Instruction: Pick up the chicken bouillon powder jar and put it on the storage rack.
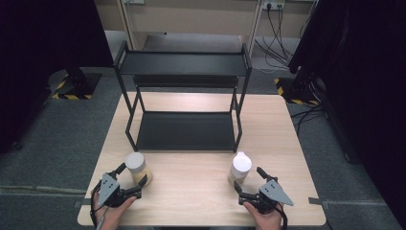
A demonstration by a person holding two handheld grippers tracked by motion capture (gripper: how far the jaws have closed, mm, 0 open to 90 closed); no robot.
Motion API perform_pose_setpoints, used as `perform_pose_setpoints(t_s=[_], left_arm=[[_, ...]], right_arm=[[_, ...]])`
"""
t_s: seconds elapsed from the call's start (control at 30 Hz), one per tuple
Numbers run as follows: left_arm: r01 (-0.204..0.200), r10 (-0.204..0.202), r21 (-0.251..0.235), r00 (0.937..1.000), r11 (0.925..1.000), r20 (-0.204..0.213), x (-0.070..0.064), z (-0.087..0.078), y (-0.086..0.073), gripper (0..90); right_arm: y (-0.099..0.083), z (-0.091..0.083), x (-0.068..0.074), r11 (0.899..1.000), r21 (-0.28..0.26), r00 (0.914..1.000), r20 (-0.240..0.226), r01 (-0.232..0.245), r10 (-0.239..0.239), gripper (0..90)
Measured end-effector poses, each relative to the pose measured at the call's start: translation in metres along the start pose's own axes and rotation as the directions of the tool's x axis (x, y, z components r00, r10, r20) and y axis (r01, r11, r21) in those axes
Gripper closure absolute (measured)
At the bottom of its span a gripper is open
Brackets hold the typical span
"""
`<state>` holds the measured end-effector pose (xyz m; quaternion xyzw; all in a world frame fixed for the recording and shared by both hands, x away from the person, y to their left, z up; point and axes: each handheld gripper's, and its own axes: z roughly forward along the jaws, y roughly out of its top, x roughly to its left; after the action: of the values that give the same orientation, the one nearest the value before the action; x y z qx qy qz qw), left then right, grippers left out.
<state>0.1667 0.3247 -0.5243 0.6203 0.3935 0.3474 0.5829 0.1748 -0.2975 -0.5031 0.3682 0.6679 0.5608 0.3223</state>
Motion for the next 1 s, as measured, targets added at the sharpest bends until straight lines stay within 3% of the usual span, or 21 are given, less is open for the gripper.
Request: perform_pose_setpoints(t_s=[0.33,0.63,1.0], left_arm=[[-0.002,0.002,-0.024,1.0,0.9997,-0.004,-0.003,-0.012,-0.005,7.5],[0.012,-0.011,-0.033,0.9999,0.9994,0.007,-0.001,-0.011,-0.006,8.7],[-0.034,0.034,-0.1,0.9994,0.9944,-0.003,-0.005,-0.001,0.007,12.3]], right_arm=[[-0.008,-0.022,0.003,1.0,-0.024,1.0,0.004,0.0,0.0,2.3],[-0.005,-0.02,0.003,1.0,-0.013,1.0,0.002,0.004,-0.004,3.4],[-0.004,-0.02,0.004,1.0,-0.007,1.0,0.004,0.006,-0.006,3.6]])
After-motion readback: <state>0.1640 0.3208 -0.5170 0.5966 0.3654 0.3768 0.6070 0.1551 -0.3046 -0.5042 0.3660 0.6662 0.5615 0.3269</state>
